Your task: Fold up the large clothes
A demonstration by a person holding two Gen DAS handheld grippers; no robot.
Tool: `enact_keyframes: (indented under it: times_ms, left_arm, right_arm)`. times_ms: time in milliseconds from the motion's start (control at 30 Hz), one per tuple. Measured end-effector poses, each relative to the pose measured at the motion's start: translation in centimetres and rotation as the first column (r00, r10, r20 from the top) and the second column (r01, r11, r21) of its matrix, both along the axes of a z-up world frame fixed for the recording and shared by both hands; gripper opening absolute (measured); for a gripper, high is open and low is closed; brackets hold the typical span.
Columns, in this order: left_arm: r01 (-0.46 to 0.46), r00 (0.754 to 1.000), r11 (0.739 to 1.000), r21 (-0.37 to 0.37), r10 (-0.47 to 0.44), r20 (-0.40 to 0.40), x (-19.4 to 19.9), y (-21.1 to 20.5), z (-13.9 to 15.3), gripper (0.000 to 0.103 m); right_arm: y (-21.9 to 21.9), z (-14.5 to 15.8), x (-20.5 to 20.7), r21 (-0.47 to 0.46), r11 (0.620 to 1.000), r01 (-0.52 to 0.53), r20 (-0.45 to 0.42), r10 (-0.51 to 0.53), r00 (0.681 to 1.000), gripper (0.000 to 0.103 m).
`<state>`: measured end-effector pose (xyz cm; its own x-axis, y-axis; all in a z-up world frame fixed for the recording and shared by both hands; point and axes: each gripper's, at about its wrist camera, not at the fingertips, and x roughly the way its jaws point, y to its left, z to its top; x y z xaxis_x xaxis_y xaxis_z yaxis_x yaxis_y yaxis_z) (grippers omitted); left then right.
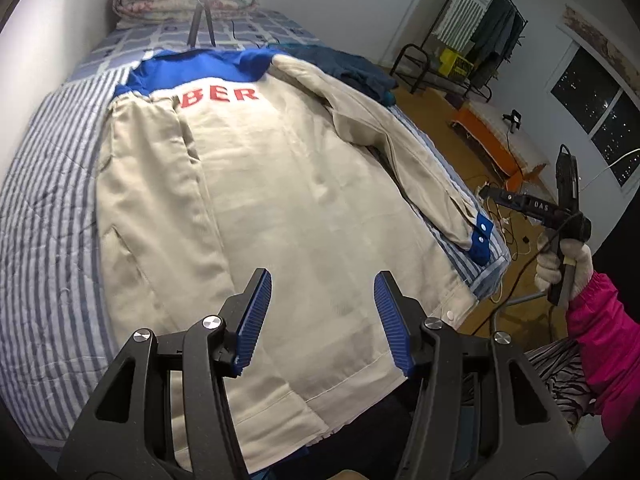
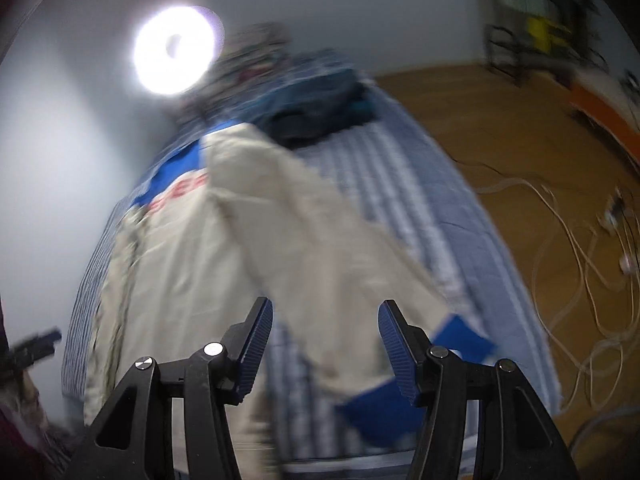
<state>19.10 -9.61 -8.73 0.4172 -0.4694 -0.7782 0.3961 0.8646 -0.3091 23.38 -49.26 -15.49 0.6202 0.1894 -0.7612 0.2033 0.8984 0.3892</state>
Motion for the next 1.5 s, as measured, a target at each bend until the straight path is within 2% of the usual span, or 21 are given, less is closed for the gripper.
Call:
enact_keyframes:
  times_ms: [133, 267, 433, 533, 667, 733, 800, 933, 1067, 1167, 1267, 1367, 1433, 1500]
  left_arm:
    - [0.011, 1.000, 1.000, 0.026, -0.012, 0.005, 0.4, -0.9, -0.6, 0.055]
    - [0.020, 1.000, 1.000, 0.017, -0.020, -0.006, 0.8, -1.4, -0.8, 0.055]
    - [0.029, 1.000, 0.999, 0.030, -0.029, -0.012, 1.1, -2.1, -1.4, 0.055]
    - [0.035, 0.999, 0.999, 0.032, -0.035, -0.019, 1.3, -2.4, -1.6, 0.055]
    - [0.043, 0.999, 0.998, 0.035, -0.043, -0.018, 1.3, -2.6, -1.7, 0.055]
    - [0.046, 0.999, 0.998, 0.037, -0.045, -0.016, 1.2, -2.7, -1.7, 0.055]
    - [0.044, 0.999, 0.998, 0.039, -0.044, -0.010, 1.2, -2.7, -1.6, 0.055]
    - [0.033, 0.999, 0.999, 0.038, -0.033, -0.001, 1.2, -2.5, -1.3, 0.055]
    - [0.009, 1.000, 1.000, 0.026, -0.010, 0.006, 1.4, -1.8, -1.0, 0.055]
    - [-0.019, 1.000, 1.000, -0.002, 0.019, 0.003, 1.6, -1.0, -0.7, 0.055]
    - [-0.061, 0.998, 0.996, -0.067, 0.060, -0.017, 2.0, 0.5, -0.5, 0.055]
    - [-0.116, 0.993, 0.987, -0.114, 0.112, -0.043, 2.5, 2.0, -0.4, 0.055]
    - [-0.158, 0.987, 0.978, -0.136, 0.151, -0.061, 2.7, 3.2, -0.5, 0.055]
    - [-0.202, 0.978, 0.966, -0.159, 0.191, -0.080, 2.8, 4.4, -0.7, 0.055]
  right_arm:
    - [-4.2, -2.5, -0.8, 0.074, 0.992, 0.103, -0.048, -0.100, 0.994, 0.054]
    - [-6.6, -4.7, -1.3, 0.095, 0.984, 0.152, -0.092, -0.144, 0.985, 0.054]
    - [-7.8, -6.4, -1.3, 0.133, 0.975, 0.178, -0.124, -0.162, 0.979, 0.054]
    - [-7.9, -7.3, -1.3, 0.186, 0.967, 0.176, -0.140, -0.152, 0.979, 0.055]
    - [-7.0, -7.8, -1.3, 0.170, 0.975, 0.141, -0.154, -0.115, 0.981, 0.053]
    - [-6.4, -7.7, -1.3, 0.149, 0.981, 0.122, -0.158, -0.098, 0.983, 0.018]
    - [-5.8, -6.9, -1.4, 0.131, 0.985, 0.112, -0.137, -0.094, 0.986, 0.002]
    - [-4.3, -3.8, -2.0, 0.157, 0.984, 0.085, -0.038, -0.080, 0.996, 0.000]
    - [-0.3, 1.2, -2.5, 0.136, 0.990, -0.023, 0.102, 0.009, 0.995, 0.000]
    - [4.0, 4.3, -2.9, 0.117, 0.981, -0.152, 0.194, 0.127, 0.973, 0.000]
    - [9.2, 5.8, -2.9, 0.075, 0.952, -0.296, 0.226, 0.273, 0.935, 0.000]
    - [15.0, 5.9, -3.1, 0.031, 0.893, -0.448, 0.219, 0.432, 0.875, 0.000]
    - [19.0, 5.3, -3.5, -0.012, 0.836, -0.548, 0.187, 0.541, 0.820, 0.000]
    - [23.0, 4.2, -4.1, -0.076, 0.758, -0.648, 0.131, 0.652, 0.747, 0.000]
